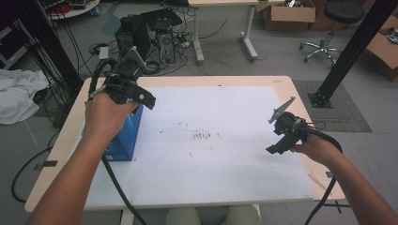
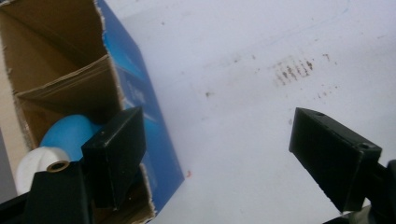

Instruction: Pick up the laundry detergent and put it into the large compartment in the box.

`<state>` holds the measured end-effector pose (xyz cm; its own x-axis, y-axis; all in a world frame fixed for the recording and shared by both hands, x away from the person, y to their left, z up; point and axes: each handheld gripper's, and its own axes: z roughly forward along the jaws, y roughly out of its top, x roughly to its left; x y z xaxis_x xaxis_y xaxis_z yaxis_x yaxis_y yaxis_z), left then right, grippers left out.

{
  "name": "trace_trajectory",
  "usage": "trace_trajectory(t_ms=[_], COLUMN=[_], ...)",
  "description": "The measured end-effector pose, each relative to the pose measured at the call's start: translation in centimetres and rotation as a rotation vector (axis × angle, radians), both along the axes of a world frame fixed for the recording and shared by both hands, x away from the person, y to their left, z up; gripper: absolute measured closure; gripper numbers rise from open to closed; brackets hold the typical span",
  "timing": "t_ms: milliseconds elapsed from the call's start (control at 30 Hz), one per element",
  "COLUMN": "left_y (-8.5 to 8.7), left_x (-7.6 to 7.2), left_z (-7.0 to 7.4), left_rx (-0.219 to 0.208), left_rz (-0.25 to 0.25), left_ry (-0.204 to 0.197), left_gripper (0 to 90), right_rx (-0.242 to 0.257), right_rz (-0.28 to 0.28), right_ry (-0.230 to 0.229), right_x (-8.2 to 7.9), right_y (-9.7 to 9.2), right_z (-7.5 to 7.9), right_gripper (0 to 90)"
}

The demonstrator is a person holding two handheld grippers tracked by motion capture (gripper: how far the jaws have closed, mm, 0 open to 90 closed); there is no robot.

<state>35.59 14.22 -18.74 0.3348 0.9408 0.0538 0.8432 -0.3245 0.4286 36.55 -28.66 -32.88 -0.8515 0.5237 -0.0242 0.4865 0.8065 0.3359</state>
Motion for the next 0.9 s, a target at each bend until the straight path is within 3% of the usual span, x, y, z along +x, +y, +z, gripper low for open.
trace_trajectory(t_ms=[267, 900], left_y=[-2.2, -6.4], left_x=[0.1, 1.5], left_z=[-0.6, -2.6], left_rx=[0.029, 0.028], left_rz=[-0.052, -0.159], left_ry=[0.003, 0.029], left_gripper=[18.6, 18.6], right_rx=[0.002, 0.005], right_rz=[-0.001, -0.005], right_ry=[0.001, 0.006], right_x=[0.0, 0.1], right_y=[0.0, 0.3], right_z=[0.0, 0.0], right_gripper=[19.1, 18.8])
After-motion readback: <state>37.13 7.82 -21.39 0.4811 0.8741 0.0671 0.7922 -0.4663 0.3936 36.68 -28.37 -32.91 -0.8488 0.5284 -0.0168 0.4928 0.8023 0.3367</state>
